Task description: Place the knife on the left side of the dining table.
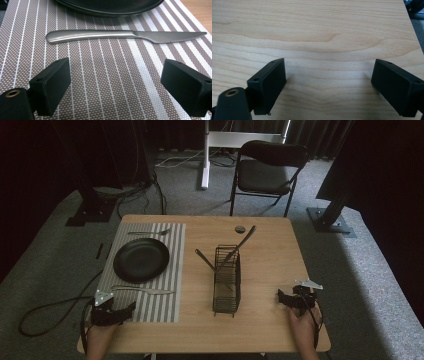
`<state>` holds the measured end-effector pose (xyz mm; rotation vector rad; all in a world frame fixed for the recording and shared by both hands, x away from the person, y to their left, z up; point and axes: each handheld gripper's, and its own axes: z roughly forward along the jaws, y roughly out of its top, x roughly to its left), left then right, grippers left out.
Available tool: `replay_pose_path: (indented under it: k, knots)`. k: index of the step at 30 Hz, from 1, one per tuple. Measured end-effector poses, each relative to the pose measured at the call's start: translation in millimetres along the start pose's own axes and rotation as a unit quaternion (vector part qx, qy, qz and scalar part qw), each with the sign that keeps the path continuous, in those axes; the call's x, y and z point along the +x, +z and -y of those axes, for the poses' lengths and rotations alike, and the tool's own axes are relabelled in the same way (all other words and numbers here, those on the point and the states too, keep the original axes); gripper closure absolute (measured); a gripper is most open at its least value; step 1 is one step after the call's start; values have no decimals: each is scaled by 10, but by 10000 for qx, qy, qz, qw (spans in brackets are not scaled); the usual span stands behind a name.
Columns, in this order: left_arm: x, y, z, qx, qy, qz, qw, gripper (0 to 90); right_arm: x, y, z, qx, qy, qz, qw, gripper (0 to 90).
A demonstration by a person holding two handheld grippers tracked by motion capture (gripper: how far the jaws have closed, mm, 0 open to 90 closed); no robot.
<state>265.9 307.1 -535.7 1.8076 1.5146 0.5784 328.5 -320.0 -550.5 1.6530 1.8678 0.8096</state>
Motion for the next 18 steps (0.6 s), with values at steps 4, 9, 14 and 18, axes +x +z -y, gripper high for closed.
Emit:
replay_pose_path:
  k: [4,9,14,18]
  knots:
    - [32,7,-11,-68,-21,-119,9999,0,0,0,0,0,-1,0,10000,116]
    - [42,-8,16,-282,5,-480,9985,0,0,0,0,-1,-1,-1,10000,116]
    - [-6,-10,44,-419,150,-999,9940,0,0,0,0,0,-1,0,10000,116]
    - [-22,-15,44,-422,153,-1042,9935,0,0,0,-1,0,1,0,10000,115]
